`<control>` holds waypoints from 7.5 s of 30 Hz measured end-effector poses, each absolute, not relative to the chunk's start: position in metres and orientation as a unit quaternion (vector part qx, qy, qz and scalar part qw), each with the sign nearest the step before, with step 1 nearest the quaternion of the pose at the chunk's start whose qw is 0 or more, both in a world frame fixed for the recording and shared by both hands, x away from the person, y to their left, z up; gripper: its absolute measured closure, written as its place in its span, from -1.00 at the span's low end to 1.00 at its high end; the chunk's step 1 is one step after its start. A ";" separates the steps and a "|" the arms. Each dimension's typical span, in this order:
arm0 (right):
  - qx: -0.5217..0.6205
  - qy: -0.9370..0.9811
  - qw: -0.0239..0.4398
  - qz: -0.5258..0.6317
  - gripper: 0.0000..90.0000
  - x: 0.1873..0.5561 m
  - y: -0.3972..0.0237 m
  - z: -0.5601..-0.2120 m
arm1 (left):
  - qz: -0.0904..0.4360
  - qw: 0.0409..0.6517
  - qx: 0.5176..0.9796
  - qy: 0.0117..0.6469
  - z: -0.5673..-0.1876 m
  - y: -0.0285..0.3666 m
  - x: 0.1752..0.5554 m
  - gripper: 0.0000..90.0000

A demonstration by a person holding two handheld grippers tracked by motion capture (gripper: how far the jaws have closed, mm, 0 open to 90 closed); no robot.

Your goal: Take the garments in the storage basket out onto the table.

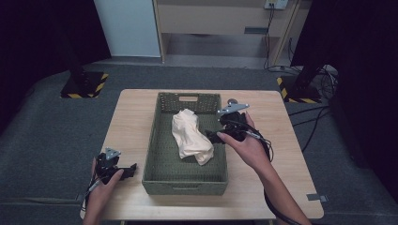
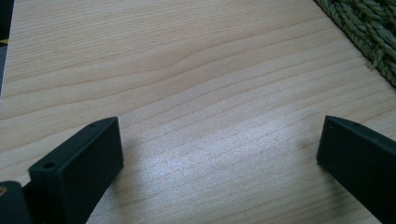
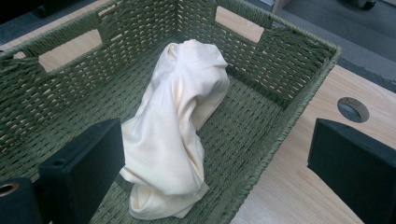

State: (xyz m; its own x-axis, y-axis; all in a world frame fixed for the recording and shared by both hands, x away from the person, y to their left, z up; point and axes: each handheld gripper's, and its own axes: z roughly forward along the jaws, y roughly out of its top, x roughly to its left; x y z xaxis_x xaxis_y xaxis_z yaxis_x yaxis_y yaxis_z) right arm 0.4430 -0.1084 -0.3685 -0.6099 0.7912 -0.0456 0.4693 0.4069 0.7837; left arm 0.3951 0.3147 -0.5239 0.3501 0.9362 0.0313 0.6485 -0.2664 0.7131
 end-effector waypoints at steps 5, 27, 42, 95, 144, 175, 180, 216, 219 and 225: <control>0.389 0.812 0.209 0.381 -0.91 0.447 -0.107 -0.370 | 0.232 0.310 0.761 0.521 -0.524 0.315 0.395 -1.00; 0.386 0.819 0.191 0.379 -0.92 0.458 -0.081 -0.376 | 0.232 0.310 0.761 0.521 -0.524 0.315 0.395 -1.00; 0.386 0.825 0.170 0.376 -0.92 0.466 -0.057 -0.390 | 0.232 0.310 0.761 0.520 -0.524 0.315 0.395 -1.00; 0.416 0.821 0.153 0.360 -0.93 0.489 -0.020 -0.422 | 0.232 0.310 0.761 0.520 -0.524 0.315 0.395 -1.00; 0.462 0.817 0.123 0.323 -0.93 0.522 -0.007 -0.465 | 0.232 0.310 0.762 0.520 -0.524 0.315 0.395 -1.00; 0.474 0.819 0.101 0.305 -0.92 0.539 0.005 -0.484 | 0.232 0.310 0.762 0.520 -0.524 0.315 0.395 -1.00; 0.481 0.816 0.097 0.305 -0.92 0.543 0.004 -0.486 | 0.232 0.310 0.762 0.520 -0.524 0.315 0.395 -1.00; 0.470 0.837 0.114 0.256 -0.31 0.551 0.006 -0.489 | 0.232 0.310 0.762 0.520 -0.524 0.315 0.395 -1.00; 0.472 0.835 0.111 0.261 -0.09 0.551 0.003 -0.486 | 0.232 0.310 0.762 0.520 -0.524 0.315 0.395 -1.00; 0.468 0.834 0.110 0.272 0.15 0.546 0.003 -0.481 | 0.232 0.310 0.762 0.520 -0.524 0.315 0.395 -1.00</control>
